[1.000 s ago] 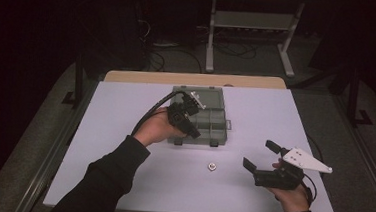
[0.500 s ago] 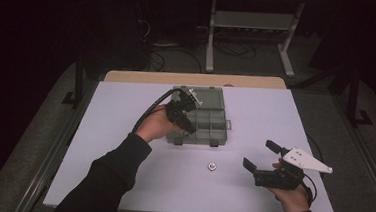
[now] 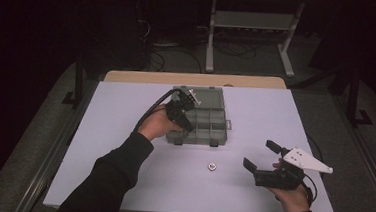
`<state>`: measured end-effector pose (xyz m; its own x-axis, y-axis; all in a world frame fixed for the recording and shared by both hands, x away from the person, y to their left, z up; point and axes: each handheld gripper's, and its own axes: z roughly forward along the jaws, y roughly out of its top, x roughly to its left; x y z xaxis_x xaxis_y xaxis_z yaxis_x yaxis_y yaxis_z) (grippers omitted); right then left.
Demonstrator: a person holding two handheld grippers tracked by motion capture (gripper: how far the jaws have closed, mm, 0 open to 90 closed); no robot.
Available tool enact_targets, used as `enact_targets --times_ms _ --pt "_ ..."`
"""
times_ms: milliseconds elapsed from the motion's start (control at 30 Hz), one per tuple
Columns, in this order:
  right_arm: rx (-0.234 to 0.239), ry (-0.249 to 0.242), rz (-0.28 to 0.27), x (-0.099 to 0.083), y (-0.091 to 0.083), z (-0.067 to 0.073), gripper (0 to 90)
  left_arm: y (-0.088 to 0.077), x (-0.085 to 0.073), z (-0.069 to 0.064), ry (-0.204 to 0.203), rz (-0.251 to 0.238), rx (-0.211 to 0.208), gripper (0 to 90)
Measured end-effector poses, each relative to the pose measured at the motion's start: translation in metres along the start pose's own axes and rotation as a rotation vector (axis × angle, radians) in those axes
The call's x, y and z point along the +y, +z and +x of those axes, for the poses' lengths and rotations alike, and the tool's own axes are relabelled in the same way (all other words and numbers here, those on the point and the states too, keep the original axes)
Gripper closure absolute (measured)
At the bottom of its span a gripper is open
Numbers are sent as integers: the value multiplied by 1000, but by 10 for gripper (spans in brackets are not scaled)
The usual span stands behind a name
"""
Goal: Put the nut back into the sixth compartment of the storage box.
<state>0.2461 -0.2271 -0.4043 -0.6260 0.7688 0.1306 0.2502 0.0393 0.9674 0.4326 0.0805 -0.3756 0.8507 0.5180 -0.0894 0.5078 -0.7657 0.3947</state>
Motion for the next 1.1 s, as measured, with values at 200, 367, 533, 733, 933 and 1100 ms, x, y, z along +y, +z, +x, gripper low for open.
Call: enact_targets --times_ms 200,367,533,733,933,1100 --pt "-1 -1 -1 0 0 0 0 3 0 1 6 13 4 708" --pt "-1 -2 -1 0 0 0 0 2 -1 0 1 -16 -7 633" --pt "0 1 0 0 0 0 0 0 -1 -1 9 -39 31 252" --pt "0 1 0 0 0 0 0 -4 -2 -1 7 -81 50 20" --pt "1 0 0 0 0 1 0 -10 -4 -3 24 -101 41 0" --pt "1 0 1 0 0 1 0 -14 -6 -9 40 -108 27 0"
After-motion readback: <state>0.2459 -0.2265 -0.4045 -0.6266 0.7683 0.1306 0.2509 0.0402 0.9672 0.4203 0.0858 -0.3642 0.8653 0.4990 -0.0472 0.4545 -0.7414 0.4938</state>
